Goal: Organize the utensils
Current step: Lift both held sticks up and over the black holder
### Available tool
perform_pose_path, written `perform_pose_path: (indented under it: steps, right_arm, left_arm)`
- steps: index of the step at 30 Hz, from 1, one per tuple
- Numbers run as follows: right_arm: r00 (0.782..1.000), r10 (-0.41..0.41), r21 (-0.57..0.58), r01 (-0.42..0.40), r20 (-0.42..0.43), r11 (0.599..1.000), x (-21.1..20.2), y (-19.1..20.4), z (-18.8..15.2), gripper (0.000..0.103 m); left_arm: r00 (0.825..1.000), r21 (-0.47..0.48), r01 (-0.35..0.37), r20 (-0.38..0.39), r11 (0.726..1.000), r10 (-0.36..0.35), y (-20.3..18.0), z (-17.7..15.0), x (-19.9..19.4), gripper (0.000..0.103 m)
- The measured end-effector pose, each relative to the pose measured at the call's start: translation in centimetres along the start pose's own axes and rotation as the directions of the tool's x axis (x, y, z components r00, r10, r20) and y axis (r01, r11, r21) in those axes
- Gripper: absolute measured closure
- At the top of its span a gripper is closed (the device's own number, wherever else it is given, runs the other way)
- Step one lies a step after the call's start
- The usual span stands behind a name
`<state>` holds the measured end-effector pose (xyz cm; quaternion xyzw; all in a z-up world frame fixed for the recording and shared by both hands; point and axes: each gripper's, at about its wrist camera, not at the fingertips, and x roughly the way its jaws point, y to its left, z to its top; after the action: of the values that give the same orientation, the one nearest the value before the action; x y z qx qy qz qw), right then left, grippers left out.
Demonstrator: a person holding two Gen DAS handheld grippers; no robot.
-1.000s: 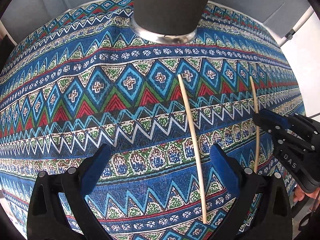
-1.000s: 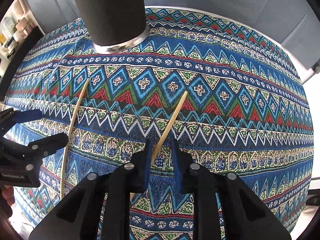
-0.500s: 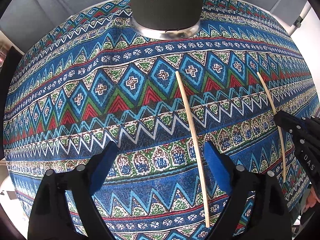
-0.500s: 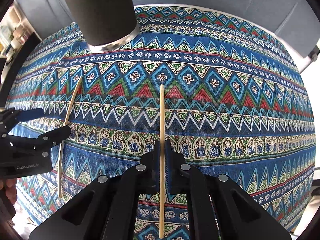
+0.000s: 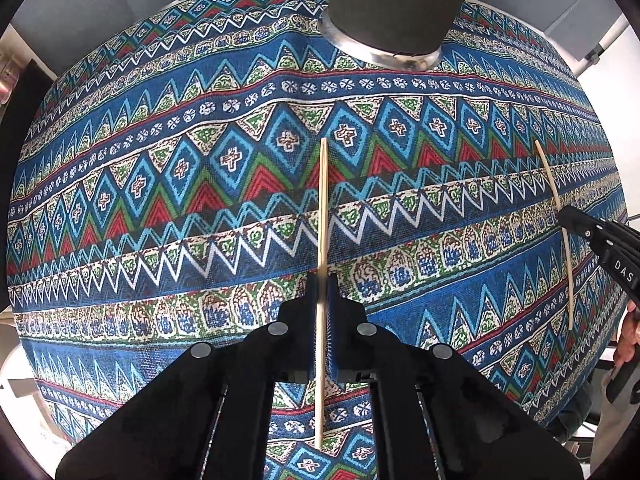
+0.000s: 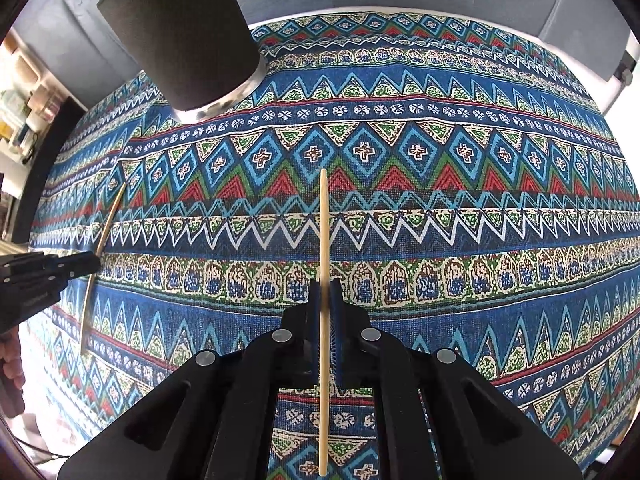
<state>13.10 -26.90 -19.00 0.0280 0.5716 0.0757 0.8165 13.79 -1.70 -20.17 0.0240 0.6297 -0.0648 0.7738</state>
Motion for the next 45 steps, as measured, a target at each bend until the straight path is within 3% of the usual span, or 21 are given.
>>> perform_pose_path:
  steps: [9, 11, 16, 18, 24, 36, 45]
  right_arm:
    - [0.998, 0.04, 0.043, -0.042, 0.044, 0.998, -2.5, -1.9, 1.0, 0.098]
    - [0.998, 0.048, 0.054, -0.051, 0.051, 0.997, -2.9, -2.3, 1.3, 0.098]
    - [0.993, 0.061, 0.058, -0.067, 0.096, 0.996, -4.2, -1.5, 3.3, 0.098]
    - [0.99, 0.067, 0.045, -0.073, 0.121, 0.996, -5.2, -1.1, 4.4, 0.098]
    - [0.974, 0.082, 0.003, -0.084, 0.211, 0.996, -8.3, 0.5, 8.4, 0.098]
    - [0.932, 0.112, -0.05, -0.101, 0.344, 0.994, -13.3, 2.7, 14.7, 0.098]
    - [0.899, 0.214, -0.073, -0.202, 0.382, 0.977, -14.7, 3.7, 17.4, 0.098]
  left_arm:
    - [0.997, -0.093, 0.075, 0.019, 0.993, -0.074, 6.5, -3.4, -4.3, 0.099]
    - [0.997, -0.107, 0.066, 0.038, 0.992, -0.063, 7.0, -3.5, -5.7, 0.099]
    - [0.993, -0.091, 0.05, 0.108, 0.995, -0.04, 7.8, -2.1, -9.2, 0.099]
    - [0.989, -0.083, 0.042, 0.142, 0.996, -0.03, 6.2, -0.4, -10.2, 0.099]
    - [0.967, -0.049, 0.003, 0.256, 0.999, 0.01, 3.2, 2.6, -14.0, 0.098]
    - [0.916, -0.026, -0.005, 0.4, 1.0, 0.015, 2.0, 7.5, -19.7, 0.098]
    - [0.884, -0.012, 0.011, 0.468, 1.0, -0.004, 1.3, 10.1, -21.7, 0.098]
